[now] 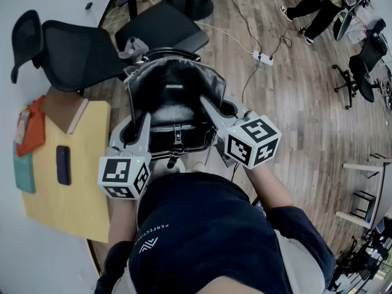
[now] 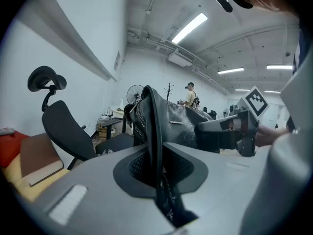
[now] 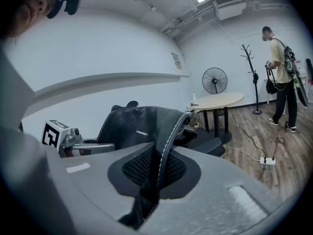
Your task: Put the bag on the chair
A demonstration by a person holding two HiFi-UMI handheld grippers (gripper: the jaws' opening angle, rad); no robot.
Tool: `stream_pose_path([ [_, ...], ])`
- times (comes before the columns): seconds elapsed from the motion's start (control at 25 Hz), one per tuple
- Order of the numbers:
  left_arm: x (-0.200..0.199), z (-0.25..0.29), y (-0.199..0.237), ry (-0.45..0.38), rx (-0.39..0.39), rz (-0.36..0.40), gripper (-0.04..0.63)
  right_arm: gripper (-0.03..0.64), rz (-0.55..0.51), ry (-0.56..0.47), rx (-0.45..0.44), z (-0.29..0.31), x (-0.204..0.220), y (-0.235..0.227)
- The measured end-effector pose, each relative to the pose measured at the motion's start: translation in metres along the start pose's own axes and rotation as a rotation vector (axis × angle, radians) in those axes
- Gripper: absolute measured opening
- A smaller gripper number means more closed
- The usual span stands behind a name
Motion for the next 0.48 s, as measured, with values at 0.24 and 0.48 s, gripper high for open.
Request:
stream_pose_path([
  [0.24, -0.0004, 0.0022, 0.0029, 0.008, 0.002, -0.008, 0.060, 0.026, 0.010, 0.005, 0.000, 0.0028, 0.0005, -0.0005],
  [0.48, -0.0016, 0.0075, 0.0057, 0.016, 0.009, -0.019, 0.058, 0.026, 0.017, 0.011, 0.012, 0.0066, -0.0003, -0.0039],
])
Point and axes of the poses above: the fingertips, and each gripper's own axes: z forward along the fingers, y to its left, x out of its underside, the point moved 2 cm from there along -z, backward along the fingers, and after that the axes turned 3 degrees about -z, right-handed, at the moved point
